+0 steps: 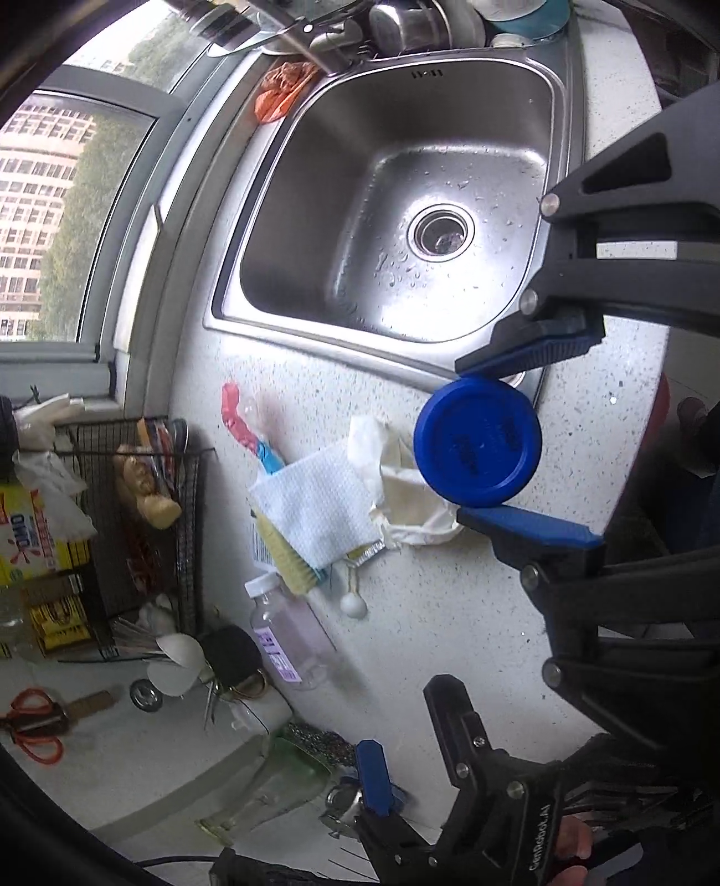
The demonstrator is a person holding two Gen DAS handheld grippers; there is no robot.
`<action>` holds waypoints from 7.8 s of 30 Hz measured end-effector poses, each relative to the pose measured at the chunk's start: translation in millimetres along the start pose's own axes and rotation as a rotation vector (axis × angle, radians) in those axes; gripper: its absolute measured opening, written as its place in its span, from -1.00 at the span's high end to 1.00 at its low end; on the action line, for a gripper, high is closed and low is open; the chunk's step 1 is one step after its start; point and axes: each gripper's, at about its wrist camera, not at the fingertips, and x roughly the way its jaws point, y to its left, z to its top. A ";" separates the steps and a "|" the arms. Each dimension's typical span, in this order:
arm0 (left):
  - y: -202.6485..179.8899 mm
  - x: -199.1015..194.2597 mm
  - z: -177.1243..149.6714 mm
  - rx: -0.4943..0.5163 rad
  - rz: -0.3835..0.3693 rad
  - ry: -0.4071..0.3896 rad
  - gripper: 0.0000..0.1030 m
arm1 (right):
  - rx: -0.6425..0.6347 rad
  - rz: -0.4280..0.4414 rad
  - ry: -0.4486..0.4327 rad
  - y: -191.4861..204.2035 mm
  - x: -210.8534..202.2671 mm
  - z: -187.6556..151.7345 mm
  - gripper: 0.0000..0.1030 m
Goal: Collect trash
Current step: 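Grasp the crumpled white glove with the left tool while the right tool holds the cap, then lower the glove and cap toward the red bin and release the glove, then open the right tool over the red bin to drop the blue cap, then raise both tools back up to the counter, then grasp the white cloth on the counter with the right tool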
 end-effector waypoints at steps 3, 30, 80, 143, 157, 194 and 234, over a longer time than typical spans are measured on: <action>-4.3 14.4 7.0 0.011 -0.022 0.031 -1.00 | 0.047 -0.011 0.016 -13.2 4.9 0.1 0.17; -56.4 119.5 21.1 0.215 -0.097 0.221 0.06 | 0.225 -0.063 0.141 -46.6 45.9 -32.9 0.16; -202.9 -30.8 -144.9 0.254 -0.070 0.108 0.96 | 0.214 0.089 0.005 -68.9 -92.5 -196.2 0.16; -170.8 251.1 -279.7 0.163 0.022 0.301 -0.81 | 0.183 0.118 0.310 -87.9 213.0 -335.3 0.16; -154.8 262.1 -285.3 0.088 -0.003 0.297 -0.82 | 0.110 0.122 0.312 -81.1 232.2 -330.4 0.16; -216.1 -59.2 -174.1 0.207 -0.056 -0.082 -1.00 | 0.209 -0.053 -0.021 -101.4 -108.7 -236.8 -0.99; 88.6 11.8 25.8 -0.172 0.080 -0.032 -1.00 | -0.268 0.099 0.030 45.2 74.9 61.4 -0.99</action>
